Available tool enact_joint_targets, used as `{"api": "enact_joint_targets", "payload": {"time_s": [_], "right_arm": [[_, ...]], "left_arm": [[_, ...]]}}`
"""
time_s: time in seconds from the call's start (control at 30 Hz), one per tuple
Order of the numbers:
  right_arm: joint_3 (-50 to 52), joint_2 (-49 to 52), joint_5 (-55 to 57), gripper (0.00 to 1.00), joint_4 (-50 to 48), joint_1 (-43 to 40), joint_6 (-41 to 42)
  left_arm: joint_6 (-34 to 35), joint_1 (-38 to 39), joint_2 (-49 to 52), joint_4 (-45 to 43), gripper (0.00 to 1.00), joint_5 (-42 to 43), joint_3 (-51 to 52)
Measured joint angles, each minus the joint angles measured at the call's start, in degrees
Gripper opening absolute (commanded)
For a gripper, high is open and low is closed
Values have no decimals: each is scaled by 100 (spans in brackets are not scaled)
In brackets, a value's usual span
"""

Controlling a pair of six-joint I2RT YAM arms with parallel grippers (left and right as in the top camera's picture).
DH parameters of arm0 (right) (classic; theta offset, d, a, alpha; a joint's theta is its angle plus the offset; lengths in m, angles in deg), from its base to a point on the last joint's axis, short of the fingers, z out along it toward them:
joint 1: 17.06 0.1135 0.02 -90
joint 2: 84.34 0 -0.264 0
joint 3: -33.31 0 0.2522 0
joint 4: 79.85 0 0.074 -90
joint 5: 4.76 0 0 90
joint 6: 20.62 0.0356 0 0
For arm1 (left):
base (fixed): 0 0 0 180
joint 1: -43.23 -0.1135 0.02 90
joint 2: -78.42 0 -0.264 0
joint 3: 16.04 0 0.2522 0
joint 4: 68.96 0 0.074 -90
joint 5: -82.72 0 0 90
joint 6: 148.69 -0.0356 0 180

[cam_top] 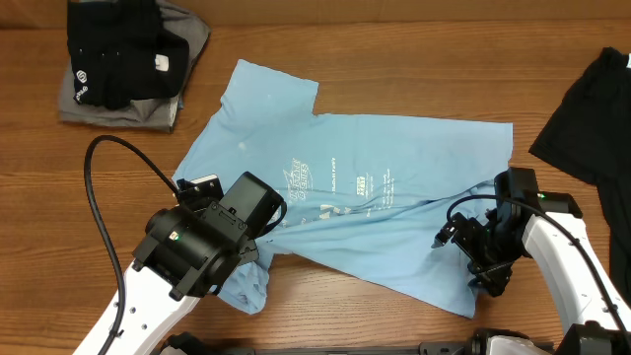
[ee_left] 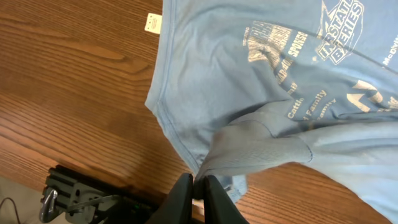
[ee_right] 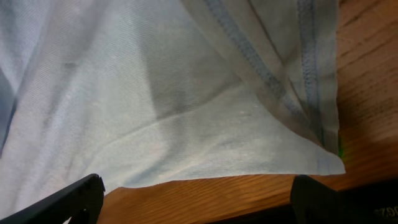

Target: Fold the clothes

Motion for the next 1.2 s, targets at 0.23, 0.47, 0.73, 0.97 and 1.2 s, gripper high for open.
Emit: {"api": "enact_joint_targets", "payload": {"time_s": [0.23, 0.47, 0.73, 0.97, 1.2], "right_arm": [[0, -168, 608, 100, 238, 0, 649], [50, -448, 839, 100, 365, -2, 977], [470, -461, 817, 100, 269, -2, 1071], [903, -461, 817, 100, 188, -2, 1207], [1338, -461, 793, 100, -122, 0, 1272]], "left_arm": [[-22, 0, 0, -20, 17, -33, 0], [-68, 0, 0, -31, 16, -35, 0], [-363, 0, 0, -129, 73, 85, 7], [-789, 0, 0, -667, 80, 619, 634], [-903, 0, 105, -780, 81, 811, 964]]}}
